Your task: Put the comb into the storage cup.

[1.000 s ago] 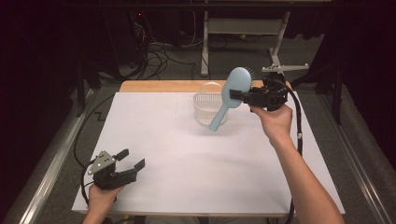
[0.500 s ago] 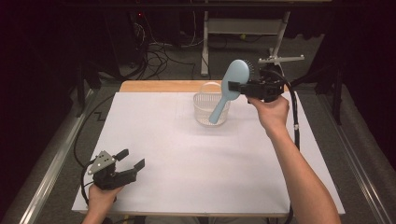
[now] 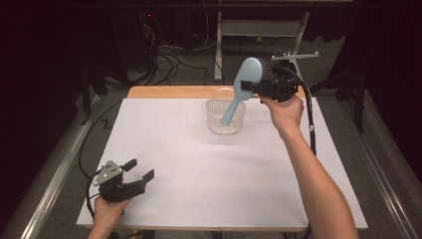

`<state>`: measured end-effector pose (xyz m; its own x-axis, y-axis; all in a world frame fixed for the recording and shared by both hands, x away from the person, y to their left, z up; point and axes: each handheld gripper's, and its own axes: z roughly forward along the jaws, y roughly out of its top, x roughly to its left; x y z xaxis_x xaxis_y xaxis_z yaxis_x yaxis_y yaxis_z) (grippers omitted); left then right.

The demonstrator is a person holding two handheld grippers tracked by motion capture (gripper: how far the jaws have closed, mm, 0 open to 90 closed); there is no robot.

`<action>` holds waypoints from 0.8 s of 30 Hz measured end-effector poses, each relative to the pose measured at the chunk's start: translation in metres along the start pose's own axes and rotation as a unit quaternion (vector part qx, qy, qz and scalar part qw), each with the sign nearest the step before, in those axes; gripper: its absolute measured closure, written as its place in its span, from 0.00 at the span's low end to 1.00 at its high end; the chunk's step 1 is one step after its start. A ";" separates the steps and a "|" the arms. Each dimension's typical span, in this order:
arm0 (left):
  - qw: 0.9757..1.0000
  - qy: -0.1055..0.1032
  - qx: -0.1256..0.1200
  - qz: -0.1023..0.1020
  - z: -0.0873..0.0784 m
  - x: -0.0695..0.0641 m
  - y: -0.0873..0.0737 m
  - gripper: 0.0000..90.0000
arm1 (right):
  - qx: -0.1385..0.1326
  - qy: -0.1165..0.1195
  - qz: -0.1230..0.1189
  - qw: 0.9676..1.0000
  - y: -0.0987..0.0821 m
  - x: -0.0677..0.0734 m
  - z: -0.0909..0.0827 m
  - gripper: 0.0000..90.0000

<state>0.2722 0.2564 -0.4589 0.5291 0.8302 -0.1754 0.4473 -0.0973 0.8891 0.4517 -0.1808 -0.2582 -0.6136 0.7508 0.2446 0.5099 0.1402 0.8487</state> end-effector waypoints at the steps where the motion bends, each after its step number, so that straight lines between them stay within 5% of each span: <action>1: 1.000 0.000 0.000 0.000 0.000 0.000 0.000 0.23 | -0.001 -0.001 0.000 1.000 0.001 0.000 0.001 0.63; 24: 1.000 0.000 0.001 -0.002 0.001 0.001 0.000 0.23 | -0.003 -0.037 0.014 0.999 0.011 -0.012 0.029 0.62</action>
<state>0.2728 0.2566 -0.4594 0.5276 0.8303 -0.1794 0.4511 -0.0949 0.8874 0.4823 -0.1691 -0.2655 -0.5533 0.7997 0.2330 0.5227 0.1155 0.8447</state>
